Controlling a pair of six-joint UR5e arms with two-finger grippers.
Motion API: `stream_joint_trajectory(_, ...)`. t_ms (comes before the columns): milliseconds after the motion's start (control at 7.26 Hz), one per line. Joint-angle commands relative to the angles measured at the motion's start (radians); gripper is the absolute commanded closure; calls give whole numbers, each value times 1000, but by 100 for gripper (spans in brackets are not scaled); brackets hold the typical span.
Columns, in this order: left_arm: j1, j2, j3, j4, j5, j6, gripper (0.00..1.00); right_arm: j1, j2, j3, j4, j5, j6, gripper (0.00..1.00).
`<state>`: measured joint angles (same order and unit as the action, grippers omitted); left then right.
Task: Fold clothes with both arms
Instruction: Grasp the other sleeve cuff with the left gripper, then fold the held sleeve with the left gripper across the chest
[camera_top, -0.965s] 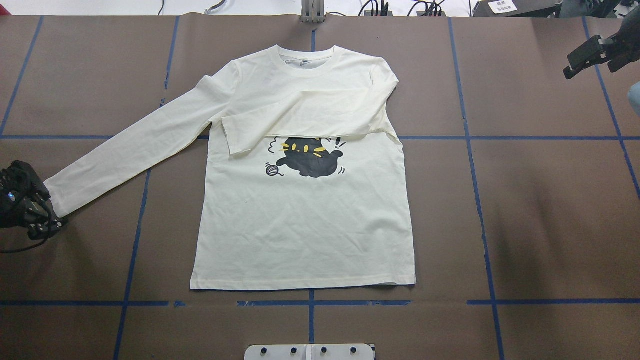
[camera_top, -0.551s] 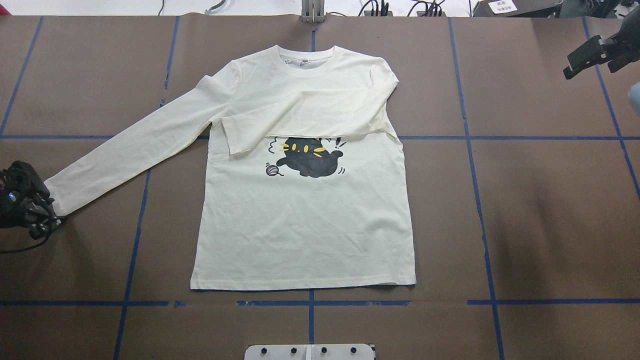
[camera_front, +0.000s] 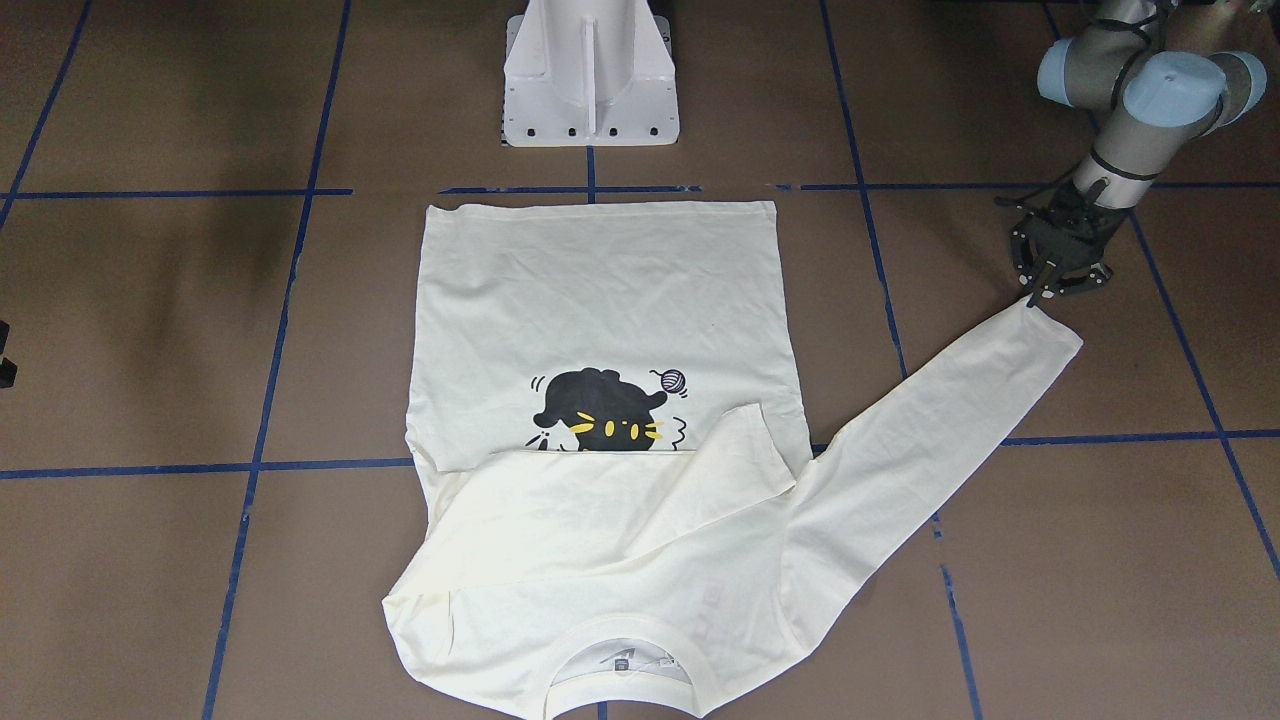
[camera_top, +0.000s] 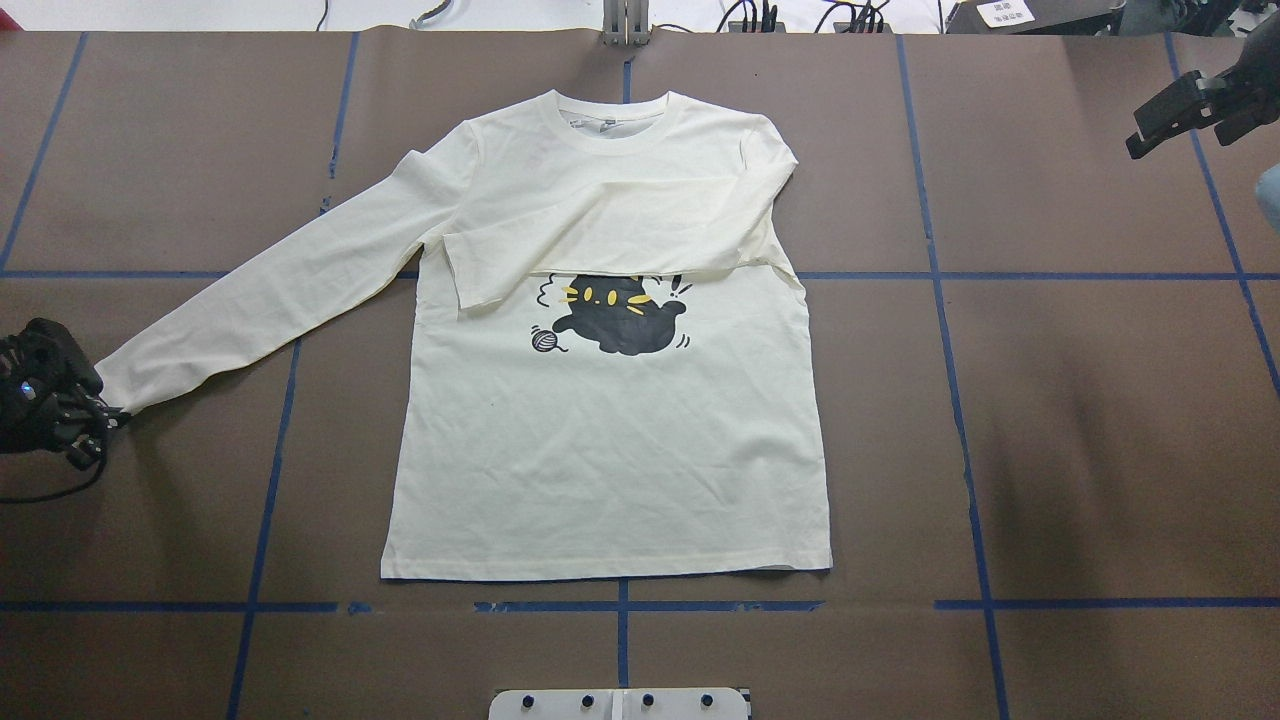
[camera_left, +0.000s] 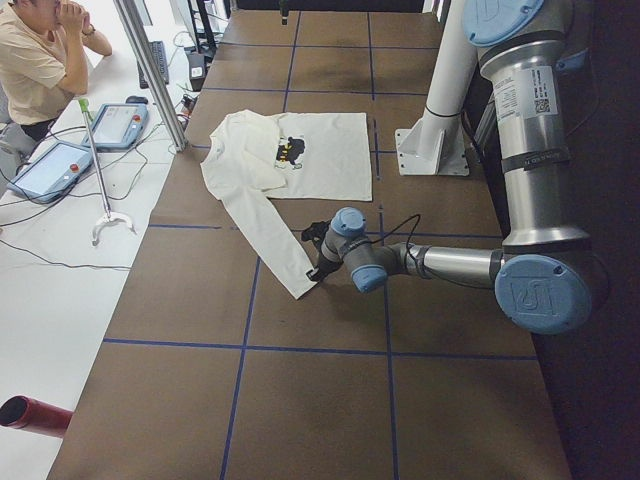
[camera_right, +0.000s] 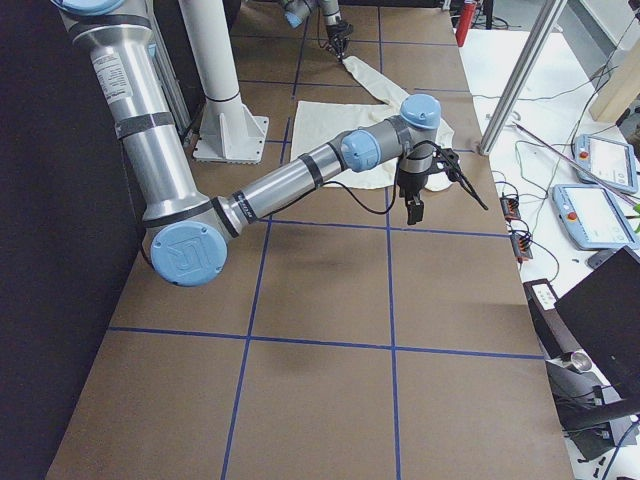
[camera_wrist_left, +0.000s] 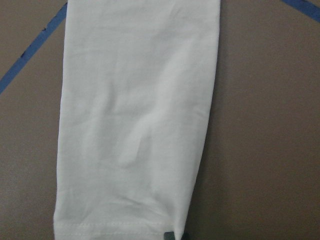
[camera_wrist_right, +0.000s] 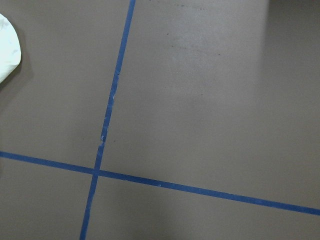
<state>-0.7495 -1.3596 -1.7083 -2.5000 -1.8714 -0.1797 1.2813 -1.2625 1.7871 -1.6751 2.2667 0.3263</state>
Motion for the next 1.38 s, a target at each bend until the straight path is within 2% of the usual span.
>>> stream_joint_trajectory(0,-45,-41,-66,6,0,0,100,1,-2,0,0,-3,-1,0)
stream_joint_trajectory(138,-121,-126,-60,24,-5,-3,100,1,-8,0,0,-1,-1,0)
stream_joint_trajectory(413,-204,-336,-66,268,-5,-9,100,4,-9,0,0,2,-1,0)
stream_joint_trajectory(827,-202,-719,-57,659,0,-221,100,10,-17,0,0,2,0,0)
stream_joint_trajectory(965,-189,-845,-48,749,21,-336,100,12,-18,2,0,2,2,0)
stream_joint_trajectory(1102,-106,-1010,-6,882,132,-465,100,13,-18,2,0,4,3,0)
stream_joint_trajectory(1240,1,-1156,86,945,253,-600,100,13,-20,2,0,2,7,0)
